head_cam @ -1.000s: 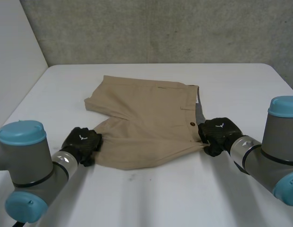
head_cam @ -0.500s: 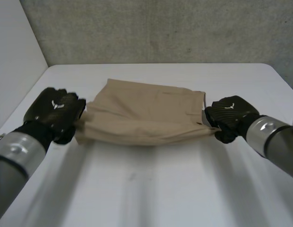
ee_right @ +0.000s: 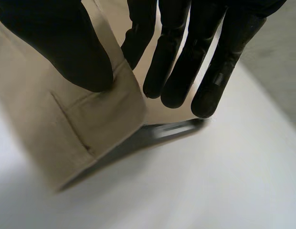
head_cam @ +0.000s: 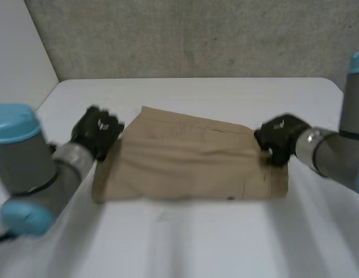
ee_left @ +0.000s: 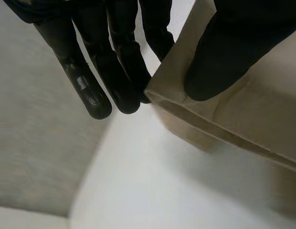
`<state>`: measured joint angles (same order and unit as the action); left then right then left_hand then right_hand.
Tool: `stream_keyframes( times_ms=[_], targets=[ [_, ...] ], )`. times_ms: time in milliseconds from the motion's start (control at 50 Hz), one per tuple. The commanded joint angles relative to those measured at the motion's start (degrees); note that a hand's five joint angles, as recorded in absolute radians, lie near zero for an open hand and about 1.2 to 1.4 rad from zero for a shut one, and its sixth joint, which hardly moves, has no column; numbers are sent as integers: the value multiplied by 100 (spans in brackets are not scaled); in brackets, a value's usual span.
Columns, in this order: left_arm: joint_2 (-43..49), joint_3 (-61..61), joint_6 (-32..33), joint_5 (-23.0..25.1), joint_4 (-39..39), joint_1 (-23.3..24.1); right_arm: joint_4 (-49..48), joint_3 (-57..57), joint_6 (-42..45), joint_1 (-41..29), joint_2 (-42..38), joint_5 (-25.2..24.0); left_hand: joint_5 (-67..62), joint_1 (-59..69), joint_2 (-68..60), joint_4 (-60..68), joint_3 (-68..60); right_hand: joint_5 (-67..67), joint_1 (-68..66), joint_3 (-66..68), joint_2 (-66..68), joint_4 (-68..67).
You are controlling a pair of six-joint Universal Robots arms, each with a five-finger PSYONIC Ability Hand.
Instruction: Fold the shorts.
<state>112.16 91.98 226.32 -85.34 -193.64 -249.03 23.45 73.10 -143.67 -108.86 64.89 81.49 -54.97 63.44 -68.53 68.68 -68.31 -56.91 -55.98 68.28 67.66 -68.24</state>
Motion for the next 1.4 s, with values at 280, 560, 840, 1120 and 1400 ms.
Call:
stream_keyframes(
  times_ms=[280, 560, 840, 1120, 1400],
  targets=[
    [4401, -5453, -123, -334, -649, 355, -2239, -3126, 235, -136, -3184, 623, 1018, -866, 1375, -1389, 1353, -765, -1858, 628, 690, -632],
    [3147, -3875, -229, -405, -754, 532, -2319, -2126, -696, -74, -1596, 974, 5497, -5344, 5853, -5868, 5831, 5691, 4598, -5828, -5766, 5824],
    [430, -182, -2038, -326, -623, 540, -1192, 327, -1427, 57, -521, -282, 5341, -5188, 5698, -5712, 5675, 4725, 3632, -4862, -4800, 4858],
    [183, 522, -2567, -325, -526, 487, -3117, 952, -1269, 93, -1329, -98, 5324, -5171, 5681, -5695, 5658, 2526, 1433, -2663, -2601, 2659],
    [52, 592, -2567, -352, -526, 531, -3198, 1075, -593, 645, -673, 183, 5324, -5171, 5681, -5695, 5658, -1309, -2402, 1172, 1234, -1176]
  ],
)
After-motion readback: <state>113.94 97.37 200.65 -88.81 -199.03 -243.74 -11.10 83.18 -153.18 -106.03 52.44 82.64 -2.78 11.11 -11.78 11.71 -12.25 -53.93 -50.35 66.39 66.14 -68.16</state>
